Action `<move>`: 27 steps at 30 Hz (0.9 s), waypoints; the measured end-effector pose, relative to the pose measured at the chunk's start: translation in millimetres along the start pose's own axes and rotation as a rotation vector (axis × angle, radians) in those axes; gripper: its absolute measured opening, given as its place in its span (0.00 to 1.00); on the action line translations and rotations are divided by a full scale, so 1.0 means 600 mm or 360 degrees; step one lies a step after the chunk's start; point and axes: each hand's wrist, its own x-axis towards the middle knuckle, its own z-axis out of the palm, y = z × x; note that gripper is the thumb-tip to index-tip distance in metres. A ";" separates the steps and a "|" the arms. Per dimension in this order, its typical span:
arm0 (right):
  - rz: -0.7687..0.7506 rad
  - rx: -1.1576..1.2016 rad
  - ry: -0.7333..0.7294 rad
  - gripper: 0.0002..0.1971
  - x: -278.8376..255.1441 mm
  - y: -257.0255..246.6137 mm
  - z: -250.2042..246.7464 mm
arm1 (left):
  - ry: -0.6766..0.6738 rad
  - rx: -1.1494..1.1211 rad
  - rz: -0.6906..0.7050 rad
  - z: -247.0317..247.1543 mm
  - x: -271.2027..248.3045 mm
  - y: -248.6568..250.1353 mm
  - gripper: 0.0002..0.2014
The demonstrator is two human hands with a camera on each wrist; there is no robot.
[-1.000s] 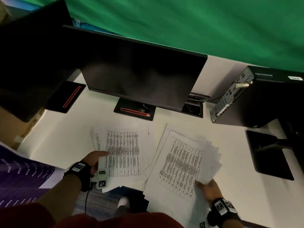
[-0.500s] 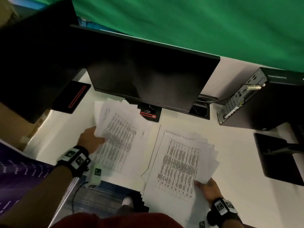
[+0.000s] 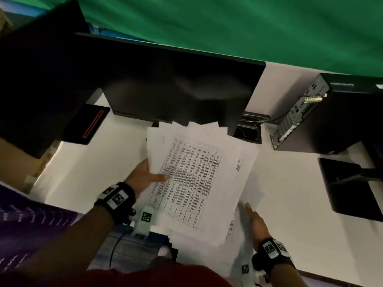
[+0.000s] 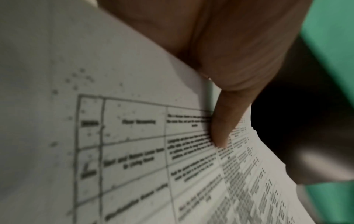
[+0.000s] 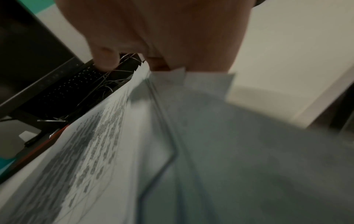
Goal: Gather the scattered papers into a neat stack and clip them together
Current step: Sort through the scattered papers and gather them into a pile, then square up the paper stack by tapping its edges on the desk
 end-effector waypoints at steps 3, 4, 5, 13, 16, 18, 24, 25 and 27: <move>0.0206 0.0289 -0.0131 0.48 -0.005 -0.001 -0.004 | 0.0160 0.0365 -0.0359 0.036 0.053 -0.104 0.34; 0.0220 0.0317 -0.0174 0.51 -0.014 0.011 -0.017 | 0.0137 0.0471 -0.0421 0.065 0.072 -0.133 0.31; 0.0157 0.0277 -0.0215 0.54 -0.019 0.003 -0.008 | 0.0168 0.0552 -0.0427 0.071 0.080 -0.141 0.27; -0.0218 0.0229 -0.0226 0.37 -0.007 0.012 -0.002 | 0.0022 0.1142 -0.0124 0.143 0.072 -0.136 0.15; -0.0279 0.0070 -0.0160 0.30 -0.006 0.011 0.003 | -0.0088 0.1291 -0.0020 0.162 0.064 -0.134 0.18; -0.0344 0.0041 -0.0088 0.27 -0.013 0.008 0.002 | -0.0096 0.1386 -0.0017 0.159 0.065 -0.138 0.25; -0.0540 0.0115 -0.0250 0.24 -0.068 -0.036 -0.023 | 0.0012 0.0474 -0.0207 0.117 0.074 -0.110 0.54; -0.0589 0.0119 -0.0306 0.24 -0.079 -0.054 -0.025 | -0.0096 0.0190 -0.0227 0.115 0.072 -0.092 0.55; -0.0675 0.0089 -0.0353 0.23 -0.096 -0.098 -0.022 | -0.0378 -0.0136 -0.0210 0.114 0.069 -0.049 0.54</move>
